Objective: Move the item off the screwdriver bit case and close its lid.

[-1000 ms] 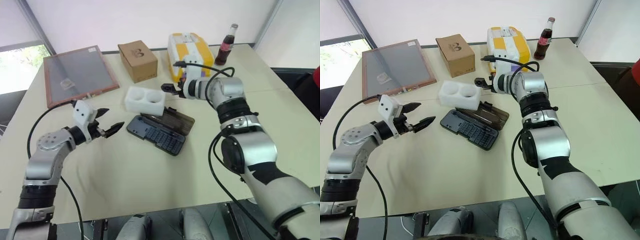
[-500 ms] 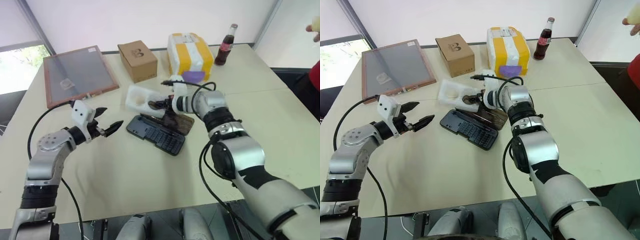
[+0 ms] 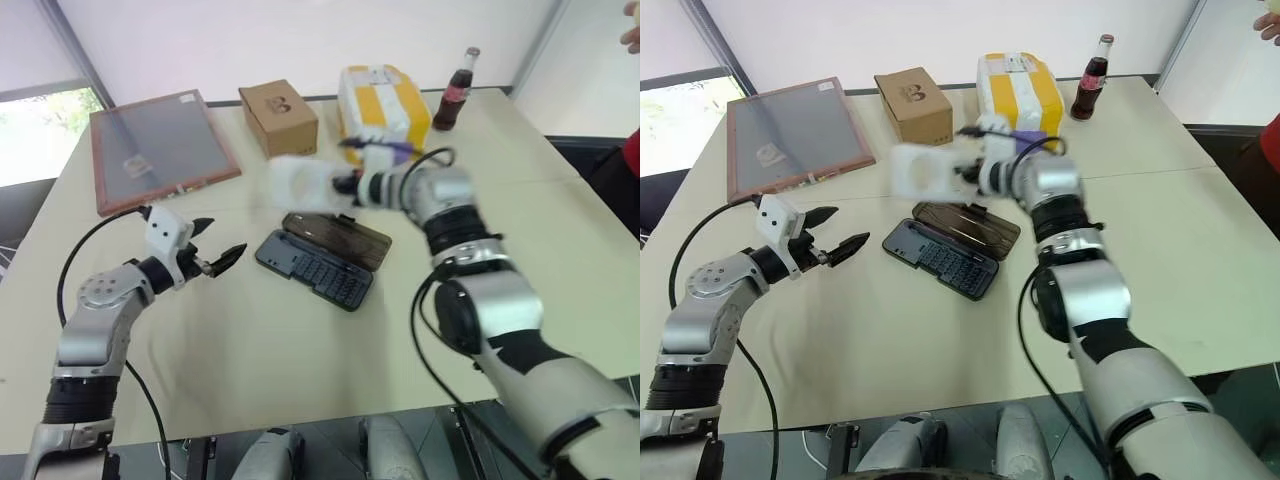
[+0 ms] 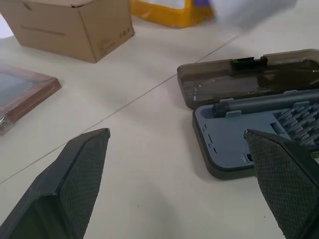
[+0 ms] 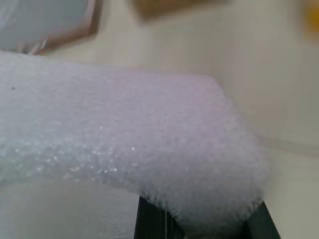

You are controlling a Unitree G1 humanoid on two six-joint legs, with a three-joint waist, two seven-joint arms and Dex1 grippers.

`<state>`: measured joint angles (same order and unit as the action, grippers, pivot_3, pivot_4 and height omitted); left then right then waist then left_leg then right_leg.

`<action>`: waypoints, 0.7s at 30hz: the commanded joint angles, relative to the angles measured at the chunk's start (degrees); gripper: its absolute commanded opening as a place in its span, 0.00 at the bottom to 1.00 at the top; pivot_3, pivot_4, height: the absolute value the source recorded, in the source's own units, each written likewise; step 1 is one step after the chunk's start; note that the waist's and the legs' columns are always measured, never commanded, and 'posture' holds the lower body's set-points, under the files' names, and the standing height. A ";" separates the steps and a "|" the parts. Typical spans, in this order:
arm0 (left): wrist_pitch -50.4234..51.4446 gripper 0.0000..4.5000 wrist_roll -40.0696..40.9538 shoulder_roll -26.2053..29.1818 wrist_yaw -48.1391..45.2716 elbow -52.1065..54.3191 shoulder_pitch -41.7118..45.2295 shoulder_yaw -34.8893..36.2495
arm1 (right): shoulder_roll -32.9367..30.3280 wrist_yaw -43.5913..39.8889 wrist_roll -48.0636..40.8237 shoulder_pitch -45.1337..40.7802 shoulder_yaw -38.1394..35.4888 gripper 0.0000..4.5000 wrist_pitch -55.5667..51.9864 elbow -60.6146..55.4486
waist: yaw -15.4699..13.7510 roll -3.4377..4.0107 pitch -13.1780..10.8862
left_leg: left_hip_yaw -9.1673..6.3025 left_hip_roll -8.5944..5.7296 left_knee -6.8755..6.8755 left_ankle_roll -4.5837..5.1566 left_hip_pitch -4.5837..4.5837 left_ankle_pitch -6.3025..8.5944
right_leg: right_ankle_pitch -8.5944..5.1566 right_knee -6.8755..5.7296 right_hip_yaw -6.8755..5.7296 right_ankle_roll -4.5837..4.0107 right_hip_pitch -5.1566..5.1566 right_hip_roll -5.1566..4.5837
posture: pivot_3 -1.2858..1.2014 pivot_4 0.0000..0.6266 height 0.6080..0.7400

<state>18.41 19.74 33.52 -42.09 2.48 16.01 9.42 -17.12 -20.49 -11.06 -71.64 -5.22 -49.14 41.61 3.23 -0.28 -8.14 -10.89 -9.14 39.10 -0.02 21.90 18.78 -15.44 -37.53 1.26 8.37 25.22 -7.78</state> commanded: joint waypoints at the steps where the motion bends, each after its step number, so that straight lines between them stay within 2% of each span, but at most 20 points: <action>1: -0.97 1.00 -0.30 0.14 -0.38 0.90 0.71 -0.65 | -11.07 -2.69 5.12 5.64 3.21 0.01 0.65 -9.64 | -0.73 -0.03 0.02 | 0.01 -0.01 0.00 0.00 0.00 0.00 | 0.00 0.01 0.00 0.00 -0.01 -0.01 | 0.52 0.24 1.00; 5: -1.64 1.00 -1.12 -0.34 -1.08 -0.23 1.91 -2.48 | -21.97 -5.44 8.33 11.58 4.64 0.01 1.42 -13.53 | -0.82 0.00 0.00 | 0.18 -0.02 0.01 0.01 0.07 0.00 | 0.00 0.11 0.01 0.00 0.03 -0.09 | 0.52 0.24 1.00; 8: -2.00 1.00 -1.29 -0.90 -1.57 -1.35 3.13 -3.42 | -26.98 -6.80 8.66 14.50 3.38 0.01 -0.01 -13.74 | -0.51 0.05 -0.02 | 0.58 0.09 0.01 0.01 0.15 0.00 | 0.00 0.12 0.05 0.02 0.21 -0.15 | 0.52 0.24 1.00; 12: -2.96 1.00 -1.95 -1.74 -2.12 -3.27 4.91 -4.72 | -29.64 -6.85 7.68 16.82 0.65 0.36 -3.27 -13.11 | -0.42 0.04 -0.02 | 0.85 0.28 -0.02 0.01 0.14 0.00 | 0.00 0.16 0.05 0.02 0.28 -0.13 | 0.52 0.24 1.00; 17: -3.71 1.00 -2.30 -2.49 -2.18 -4.26 5.62 -5.58 | -31.44 -5.93 7.94 18.53 -1.10 0.96 -4.50 -10.23 | -0.91 0.04 -0.02 | 0.95 0.29 0.01 0.02 0.14 0.01 | 0.01 0.24 0.05 0.03 0.27 -0.08 | 0.52 0.24 1.00; 21: -4.00 1.00 -2.44 -2.45 -2.27 -4.50 5.50 -5.71 | -34.17 -8.88 7.03 21.12 -1.31 0.98 -7.44 -14.58 | -1.47 0.04 -0.02 | 0.95 0.22 0.05 0.03 0.15 0.01 | 0.01 0.31 0.05 0.03 0.27 -0.14 | 0.52 0.24 1.00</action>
<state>15.66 17.37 30.84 -44.02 -2.75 20.84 3.11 -48.84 -27.88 -3.34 -50.31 -4.80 -55.15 31.14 1.76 -0.24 -8.16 -9.94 -8.93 39.17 0.02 22.06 18.80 -15.43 -37.22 1.30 8.39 25.49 -7.93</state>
